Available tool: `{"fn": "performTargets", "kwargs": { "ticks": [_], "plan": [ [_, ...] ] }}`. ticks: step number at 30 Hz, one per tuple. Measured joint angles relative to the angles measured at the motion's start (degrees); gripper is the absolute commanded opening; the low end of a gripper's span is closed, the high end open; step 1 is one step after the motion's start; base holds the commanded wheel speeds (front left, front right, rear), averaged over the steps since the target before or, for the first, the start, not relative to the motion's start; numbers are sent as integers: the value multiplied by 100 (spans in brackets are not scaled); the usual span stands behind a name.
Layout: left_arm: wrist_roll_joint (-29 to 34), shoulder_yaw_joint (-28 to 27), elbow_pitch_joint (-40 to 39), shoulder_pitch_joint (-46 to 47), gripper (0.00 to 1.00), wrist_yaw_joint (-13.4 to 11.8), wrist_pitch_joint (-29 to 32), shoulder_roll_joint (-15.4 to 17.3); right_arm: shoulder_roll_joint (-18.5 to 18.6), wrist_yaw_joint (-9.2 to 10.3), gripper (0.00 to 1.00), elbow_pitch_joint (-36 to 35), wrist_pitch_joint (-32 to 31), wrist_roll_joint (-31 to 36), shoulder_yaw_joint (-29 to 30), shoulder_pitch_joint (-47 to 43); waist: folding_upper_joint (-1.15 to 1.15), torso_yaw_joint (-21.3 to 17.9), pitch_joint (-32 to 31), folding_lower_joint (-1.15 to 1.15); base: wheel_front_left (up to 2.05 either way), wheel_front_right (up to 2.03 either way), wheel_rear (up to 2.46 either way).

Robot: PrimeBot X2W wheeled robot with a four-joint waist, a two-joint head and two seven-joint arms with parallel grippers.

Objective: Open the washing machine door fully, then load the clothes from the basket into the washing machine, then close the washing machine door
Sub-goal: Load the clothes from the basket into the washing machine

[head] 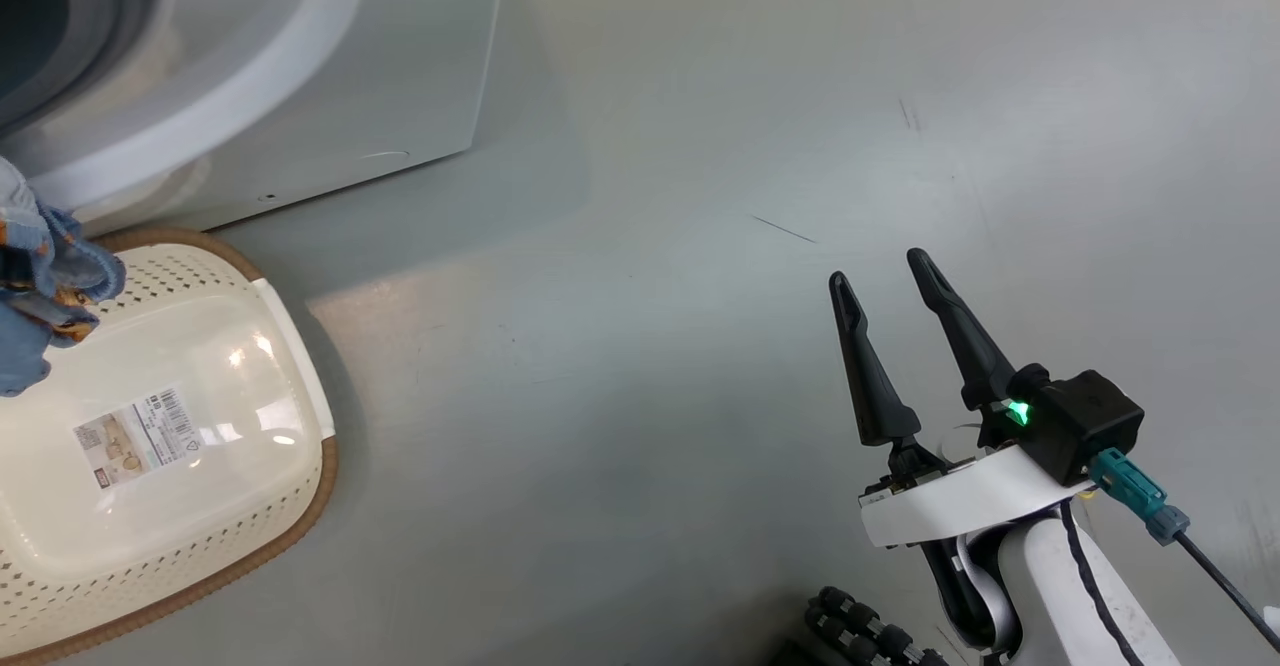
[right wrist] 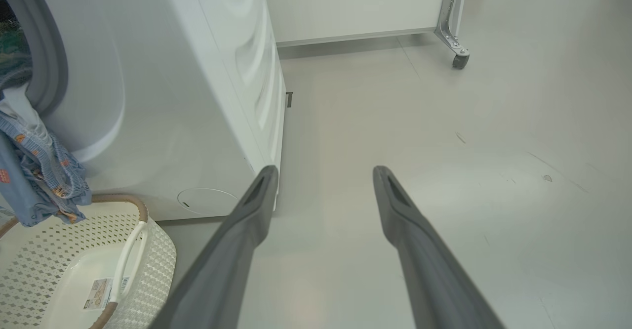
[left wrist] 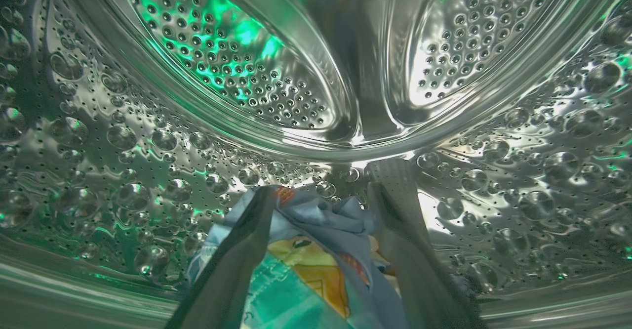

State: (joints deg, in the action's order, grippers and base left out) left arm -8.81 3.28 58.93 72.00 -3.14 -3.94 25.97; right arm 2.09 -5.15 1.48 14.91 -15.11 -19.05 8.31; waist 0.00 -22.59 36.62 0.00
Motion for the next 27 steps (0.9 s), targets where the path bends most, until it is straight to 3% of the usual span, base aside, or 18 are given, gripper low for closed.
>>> {"fn": "performTargets", "kwargs": {
  "ticks": [6, 16, 17, 27],
  "plan": [
    [-143, -41, 205, 295, 100, 31, -143, -333, 10, 0, 100, 12, 0, 41, 136, 60, 0, 238, -117, 0, 0, 0, 0],
    [-324, -98, 622, 678, 100, 168, -346, -624, 21, 3, 100, 8, 0, 63, 275, 193, 0, 658, -101, 0, 0, 0, 0],
    [-388, -114, 369, -671, 100, 234, -924, -1000, 25, 18, 100, 70, 0, 108, 366, 224, 0, 816, -165, 0, 0, 0, 0],
    [-390, -120, 7, -747, 100, 208, -977, -1002, 27, 18, 100, 79, 0, 112, 368, 171, 0, 875, -359, 0, 0, 0, 0]
  ]
}}
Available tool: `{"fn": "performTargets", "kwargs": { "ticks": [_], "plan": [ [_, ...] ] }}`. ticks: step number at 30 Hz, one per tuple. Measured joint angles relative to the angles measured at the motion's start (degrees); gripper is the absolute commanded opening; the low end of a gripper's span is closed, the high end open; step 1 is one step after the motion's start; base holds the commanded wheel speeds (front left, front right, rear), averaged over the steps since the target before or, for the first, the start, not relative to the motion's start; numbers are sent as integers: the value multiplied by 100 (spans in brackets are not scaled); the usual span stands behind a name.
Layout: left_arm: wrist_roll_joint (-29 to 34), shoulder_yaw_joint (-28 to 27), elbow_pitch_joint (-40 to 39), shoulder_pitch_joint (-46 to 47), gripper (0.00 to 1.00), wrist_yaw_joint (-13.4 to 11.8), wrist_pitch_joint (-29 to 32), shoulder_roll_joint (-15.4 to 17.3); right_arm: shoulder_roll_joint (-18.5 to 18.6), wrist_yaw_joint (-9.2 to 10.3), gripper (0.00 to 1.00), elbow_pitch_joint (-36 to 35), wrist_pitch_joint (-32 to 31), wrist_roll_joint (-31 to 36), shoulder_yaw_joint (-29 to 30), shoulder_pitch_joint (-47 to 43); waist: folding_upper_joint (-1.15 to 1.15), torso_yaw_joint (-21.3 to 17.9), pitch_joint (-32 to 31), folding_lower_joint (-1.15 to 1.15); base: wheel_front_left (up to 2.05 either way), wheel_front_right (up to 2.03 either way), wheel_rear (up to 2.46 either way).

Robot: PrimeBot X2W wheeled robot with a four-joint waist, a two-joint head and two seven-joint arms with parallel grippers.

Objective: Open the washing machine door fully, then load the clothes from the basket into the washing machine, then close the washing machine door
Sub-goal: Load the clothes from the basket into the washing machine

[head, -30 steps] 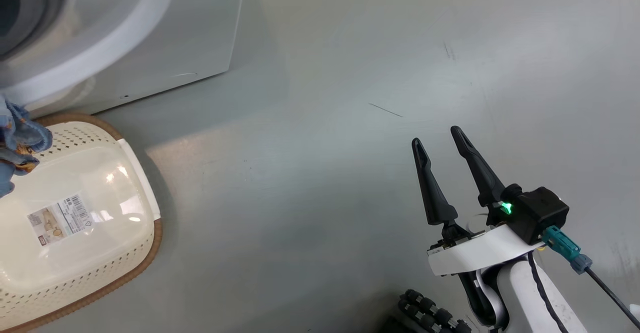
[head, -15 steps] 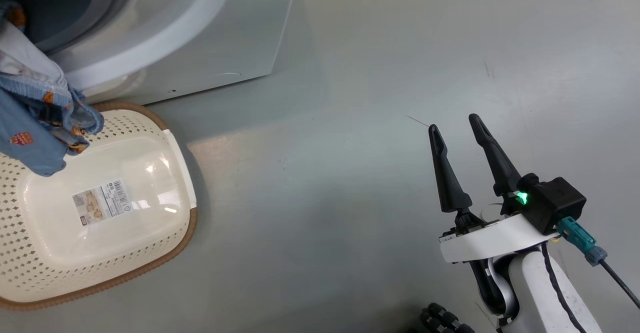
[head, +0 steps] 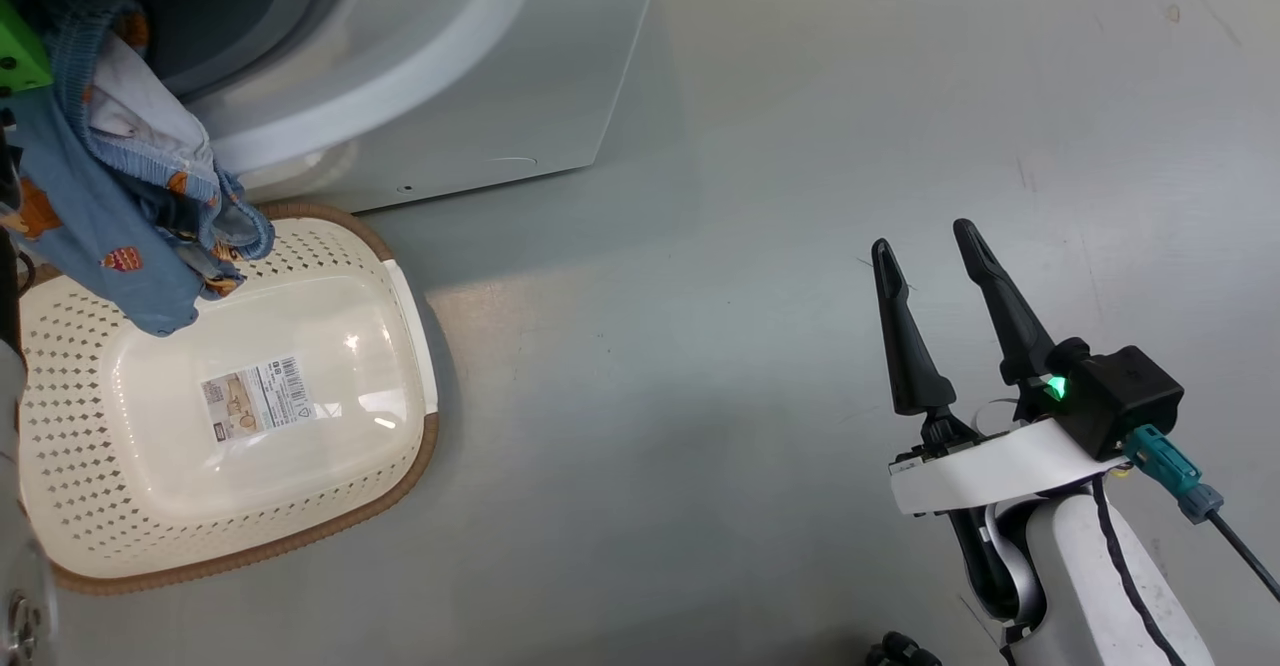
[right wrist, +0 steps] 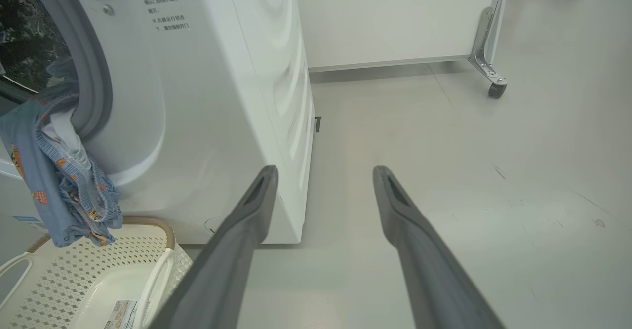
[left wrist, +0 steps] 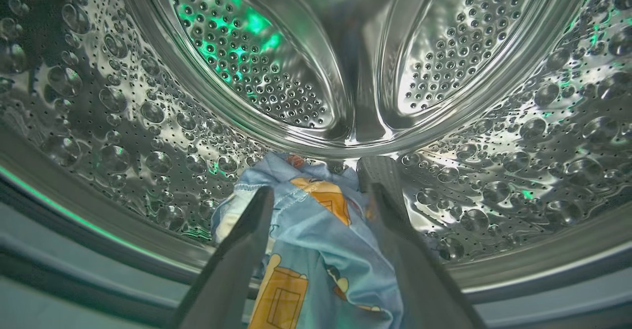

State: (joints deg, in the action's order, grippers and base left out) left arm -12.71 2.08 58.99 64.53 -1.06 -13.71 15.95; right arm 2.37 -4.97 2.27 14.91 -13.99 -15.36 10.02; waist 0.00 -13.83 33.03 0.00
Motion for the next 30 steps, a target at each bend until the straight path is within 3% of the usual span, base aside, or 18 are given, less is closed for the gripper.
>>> {"fn": "performTargets", "kwargs": {
  "ticks": [14, 30],
  "plan": [
    [-137, -55, -342, -426, 100, -4, -52, -148, 0, -1, 100, 1, 0, 27, 103, -7, 0, 56, -109, 0, 0, 0, 0],
    [-510, -203, -801, -1405, 100, 137, -57, -734, 4, -21, 100, 5, 0, 255, 385, -118, 0, 433, -231, 0, 0, 0, 0]
  ]
}}
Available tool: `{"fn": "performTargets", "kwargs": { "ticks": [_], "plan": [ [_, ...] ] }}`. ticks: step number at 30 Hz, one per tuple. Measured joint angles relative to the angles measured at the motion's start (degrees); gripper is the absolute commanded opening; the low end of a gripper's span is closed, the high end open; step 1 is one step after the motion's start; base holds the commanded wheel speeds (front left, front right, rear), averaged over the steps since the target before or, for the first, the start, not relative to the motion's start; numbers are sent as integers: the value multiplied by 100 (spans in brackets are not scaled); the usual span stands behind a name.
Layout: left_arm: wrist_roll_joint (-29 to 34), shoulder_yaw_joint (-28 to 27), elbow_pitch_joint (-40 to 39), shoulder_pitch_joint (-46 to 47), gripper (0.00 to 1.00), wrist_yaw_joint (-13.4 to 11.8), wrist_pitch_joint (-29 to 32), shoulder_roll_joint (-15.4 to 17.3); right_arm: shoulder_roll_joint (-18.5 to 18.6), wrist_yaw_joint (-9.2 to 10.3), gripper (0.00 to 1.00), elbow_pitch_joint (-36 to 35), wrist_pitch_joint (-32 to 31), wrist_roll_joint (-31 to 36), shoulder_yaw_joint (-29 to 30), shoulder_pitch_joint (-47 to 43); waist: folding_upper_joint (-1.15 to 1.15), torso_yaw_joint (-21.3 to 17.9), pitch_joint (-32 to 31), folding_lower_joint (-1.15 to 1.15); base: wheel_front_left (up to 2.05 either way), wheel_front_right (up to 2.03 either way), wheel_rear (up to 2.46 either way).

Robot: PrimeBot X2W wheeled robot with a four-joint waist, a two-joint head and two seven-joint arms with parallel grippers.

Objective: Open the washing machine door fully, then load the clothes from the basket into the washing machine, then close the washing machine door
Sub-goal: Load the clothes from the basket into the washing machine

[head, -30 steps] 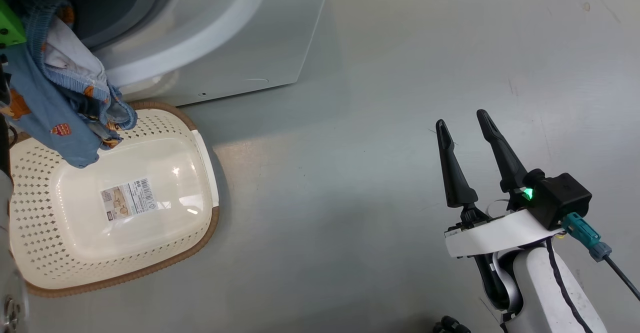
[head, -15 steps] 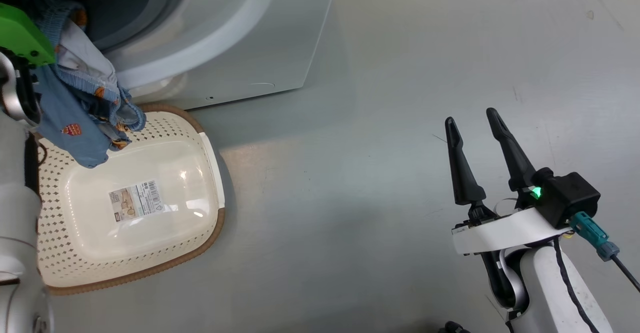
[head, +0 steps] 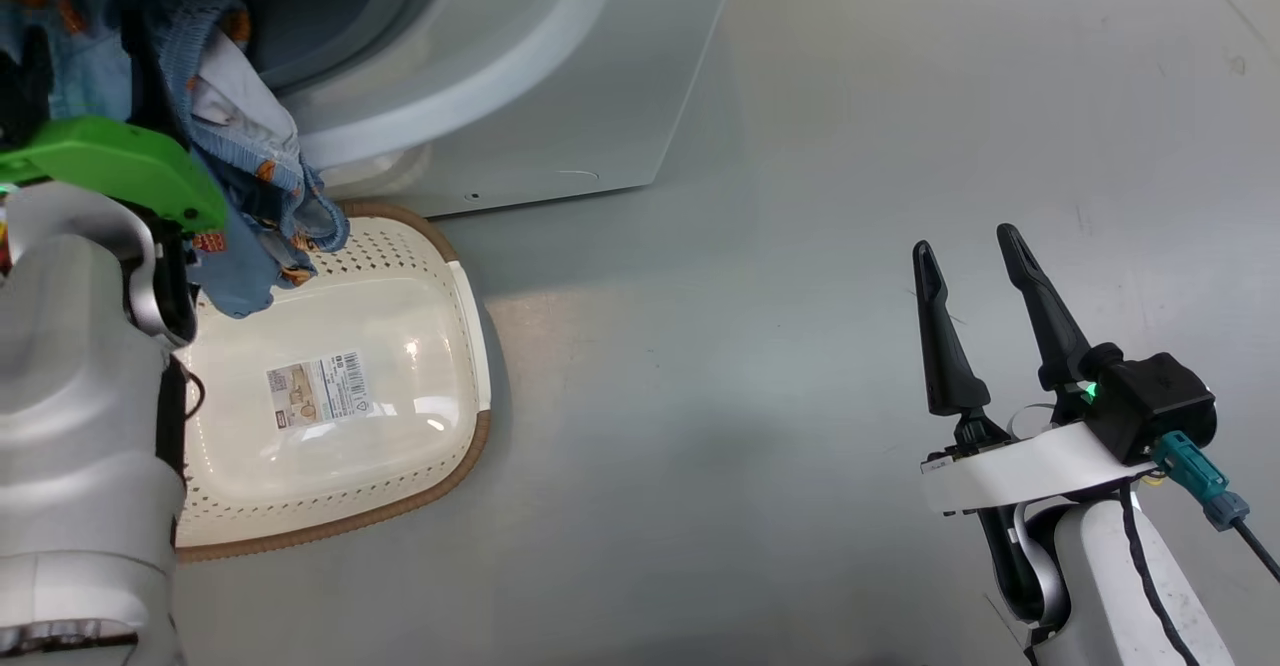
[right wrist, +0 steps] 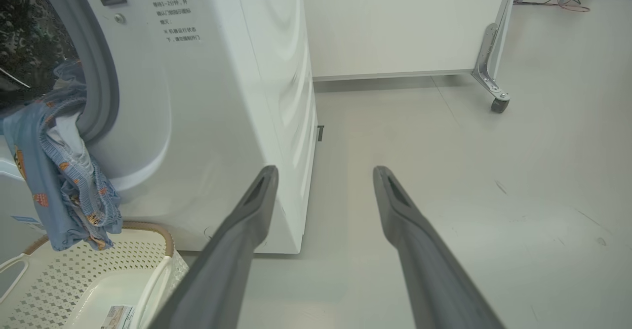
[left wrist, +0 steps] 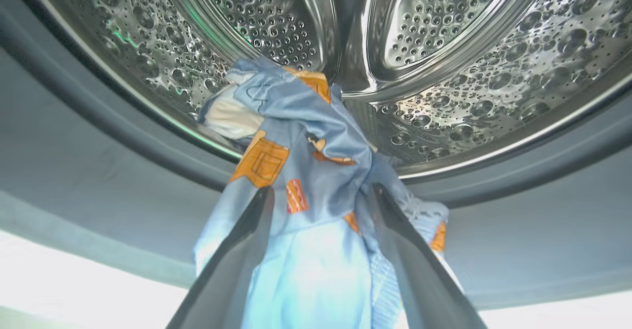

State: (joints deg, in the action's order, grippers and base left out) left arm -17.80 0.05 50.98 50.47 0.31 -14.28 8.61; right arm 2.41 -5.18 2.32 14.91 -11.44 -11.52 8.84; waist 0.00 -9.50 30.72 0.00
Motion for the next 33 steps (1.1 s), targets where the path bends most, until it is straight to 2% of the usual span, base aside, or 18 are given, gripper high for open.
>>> {"fn": "performTargets", "kwargs": {
  "ticks": [16, 24, 33],
  "plan": [
    [-294, -171, -843, -1452, 100, 175, -16, -467, 3, -36, 100, 71, 0, 152, 171, -158, 0, 401, -272, 0, 0, 0, 0],
    [-289, -225, -1454, -1992, 100, 194, -16, -458, 4, -83, 100, 78, 0, 201, 179, -173, 0, 633, -369, 0, 0, 0, 0],
    [-264, -211, -1941, -2709, 100, 193, -16, -464, 7, -126, 100, 78, 0, 257, 186, -174, 0, 688, -386, 0, 0, 0, 0]
  ]
}}
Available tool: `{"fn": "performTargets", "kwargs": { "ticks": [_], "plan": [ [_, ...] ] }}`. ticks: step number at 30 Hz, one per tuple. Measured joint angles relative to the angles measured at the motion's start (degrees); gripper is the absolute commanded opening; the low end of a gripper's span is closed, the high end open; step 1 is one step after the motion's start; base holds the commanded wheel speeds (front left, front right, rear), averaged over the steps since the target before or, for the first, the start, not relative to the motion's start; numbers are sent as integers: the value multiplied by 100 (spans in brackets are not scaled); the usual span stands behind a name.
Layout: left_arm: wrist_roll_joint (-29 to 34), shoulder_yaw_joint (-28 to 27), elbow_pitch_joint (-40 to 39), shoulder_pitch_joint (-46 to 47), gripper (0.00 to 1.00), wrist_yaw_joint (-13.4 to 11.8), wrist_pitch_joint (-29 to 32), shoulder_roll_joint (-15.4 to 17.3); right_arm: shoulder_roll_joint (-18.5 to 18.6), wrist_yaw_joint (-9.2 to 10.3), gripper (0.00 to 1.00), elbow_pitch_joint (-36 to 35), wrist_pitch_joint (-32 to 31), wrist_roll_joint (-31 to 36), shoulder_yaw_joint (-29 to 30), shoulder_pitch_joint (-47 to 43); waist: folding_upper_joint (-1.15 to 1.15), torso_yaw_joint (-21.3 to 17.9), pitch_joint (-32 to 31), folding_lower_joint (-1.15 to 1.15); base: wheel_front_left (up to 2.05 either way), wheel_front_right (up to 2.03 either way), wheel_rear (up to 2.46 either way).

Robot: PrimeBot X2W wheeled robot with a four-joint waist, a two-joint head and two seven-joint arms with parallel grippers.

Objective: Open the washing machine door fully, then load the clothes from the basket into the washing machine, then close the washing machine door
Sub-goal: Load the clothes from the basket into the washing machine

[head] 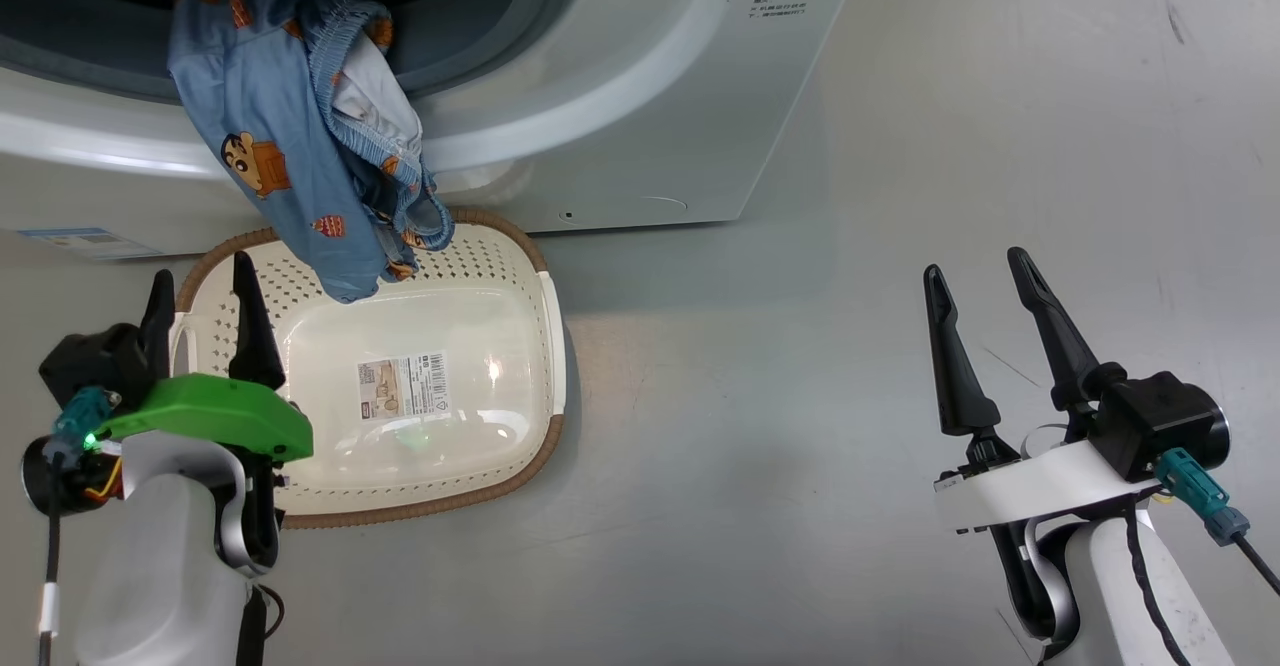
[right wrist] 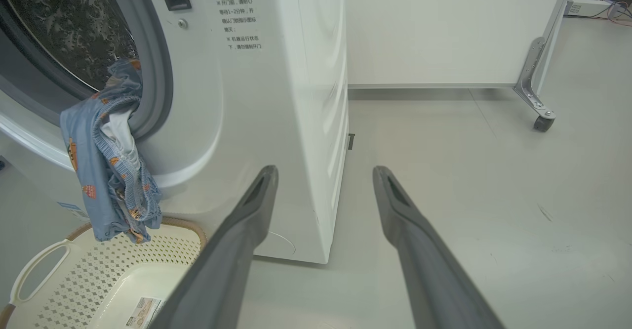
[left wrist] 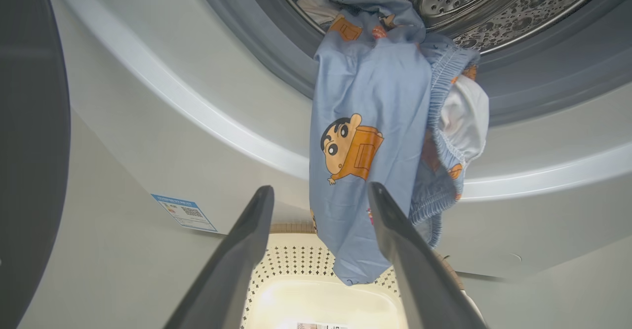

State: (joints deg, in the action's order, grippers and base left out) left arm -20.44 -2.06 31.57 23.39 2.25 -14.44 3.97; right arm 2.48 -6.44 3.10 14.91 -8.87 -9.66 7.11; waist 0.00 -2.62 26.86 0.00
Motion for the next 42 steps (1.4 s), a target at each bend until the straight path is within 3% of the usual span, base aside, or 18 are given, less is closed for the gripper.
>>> {"fn": "performTargets", "kwargs": {
  "ticks": [26, 42],
  "plan": [
    [-315, 24, -1571, -1281, 100, 9, 136, -109, 5, -8, 100, -96, 0, 86, 163, -6, 0, 140, 243, 0, 0, 0, 0],
    [-756, 42, -2072, -1260, 100, 36, 656, -115, 5, -55, 100, -115, 0, 83, -44, 97, 0, -156, 465, 0, 0, 0, 0]
  ]
}}
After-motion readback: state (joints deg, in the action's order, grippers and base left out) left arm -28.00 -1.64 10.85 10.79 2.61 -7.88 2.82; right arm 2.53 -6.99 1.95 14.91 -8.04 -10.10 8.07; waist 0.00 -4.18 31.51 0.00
